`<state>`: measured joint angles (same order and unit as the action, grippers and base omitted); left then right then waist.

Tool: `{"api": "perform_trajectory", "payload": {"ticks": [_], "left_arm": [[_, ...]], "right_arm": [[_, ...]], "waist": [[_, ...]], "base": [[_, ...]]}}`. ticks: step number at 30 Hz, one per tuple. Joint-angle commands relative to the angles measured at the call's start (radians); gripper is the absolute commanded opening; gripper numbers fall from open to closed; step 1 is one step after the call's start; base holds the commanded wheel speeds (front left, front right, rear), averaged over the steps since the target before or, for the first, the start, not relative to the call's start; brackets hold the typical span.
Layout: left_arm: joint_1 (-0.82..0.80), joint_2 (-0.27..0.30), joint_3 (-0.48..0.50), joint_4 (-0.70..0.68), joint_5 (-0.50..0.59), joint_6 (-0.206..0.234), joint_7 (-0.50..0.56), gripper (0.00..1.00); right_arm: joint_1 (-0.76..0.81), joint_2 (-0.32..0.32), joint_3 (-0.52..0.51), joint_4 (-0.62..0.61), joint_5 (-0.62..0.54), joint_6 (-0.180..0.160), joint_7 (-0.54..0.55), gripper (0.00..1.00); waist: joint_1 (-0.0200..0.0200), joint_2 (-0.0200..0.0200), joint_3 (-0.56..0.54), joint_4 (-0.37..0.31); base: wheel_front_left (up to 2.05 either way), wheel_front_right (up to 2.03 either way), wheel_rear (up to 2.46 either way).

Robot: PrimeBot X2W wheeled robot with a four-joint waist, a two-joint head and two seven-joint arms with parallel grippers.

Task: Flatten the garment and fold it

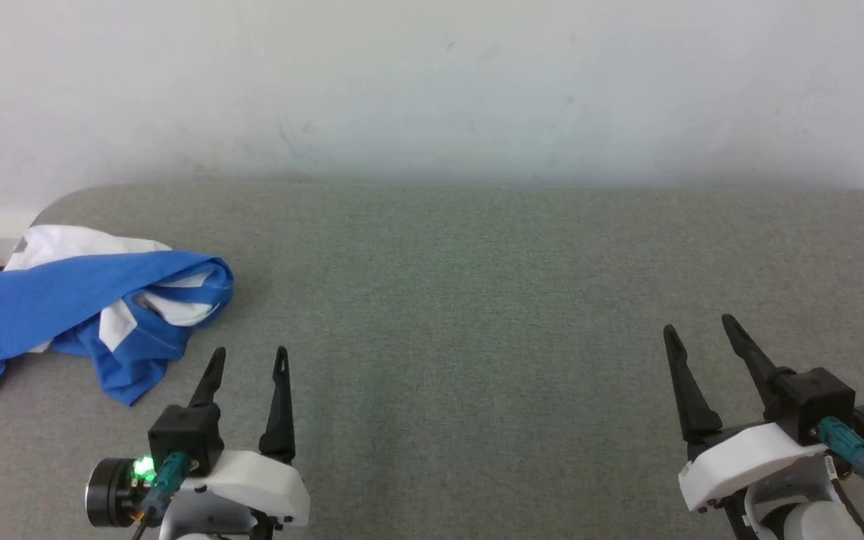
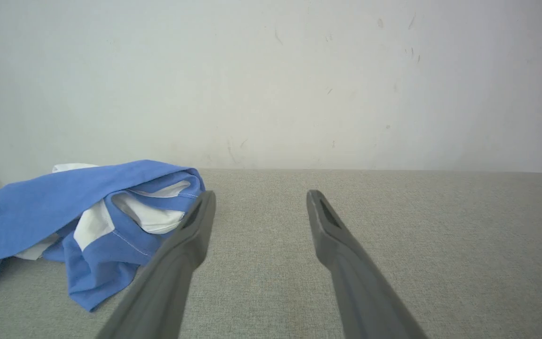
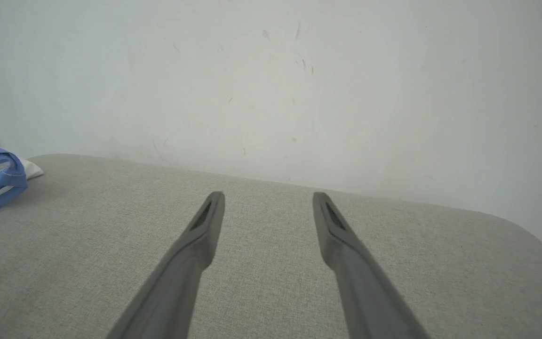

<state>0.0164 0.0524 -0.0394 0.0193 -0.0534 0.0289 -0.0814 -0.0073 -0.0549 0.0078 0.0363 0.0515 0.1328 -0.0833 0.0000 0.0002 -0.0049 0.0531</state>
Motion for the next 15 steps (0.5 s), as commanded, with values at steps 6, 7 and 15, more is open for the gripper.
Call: {"api": "perform_trajectory", "payload": {"ticks": [6, 7, 15], "left_arm": [[0.018, -0.001, -0.005, 0.002, -0.008, 0.013, -0.023, 1.00], [0.019, -0.001, -0.004, 0.001, -0.009, 0.014, -0.026, 1.00], [0.027, -0.001, -0.003, 0.001, -0.014, 0.019, -0.042, 1.00]], "right_arm": [[0.013, 0.002, 0.005, 0.011, 0.009, -0.001, -0.022, 1.00], [0.013, 0.002, 0.005, 0.012, 0.011, -0.001, -0.024, 1.00], [0.016, 0.002, 0.011, 0.018, 0.025, -0.001, -0.041, 1.00]], "waist": [[0.0000, -0.0002, -0.005, 0.047], [0.0000, -0.0002, -0.006, 0.053], [0.0000, -0.0002, -0.011, 0.110]], "base": [[0.00, 0.00, 0.00], [0.00, 0.00, 0.00], [0.00, 0.00, 0.00]]}}
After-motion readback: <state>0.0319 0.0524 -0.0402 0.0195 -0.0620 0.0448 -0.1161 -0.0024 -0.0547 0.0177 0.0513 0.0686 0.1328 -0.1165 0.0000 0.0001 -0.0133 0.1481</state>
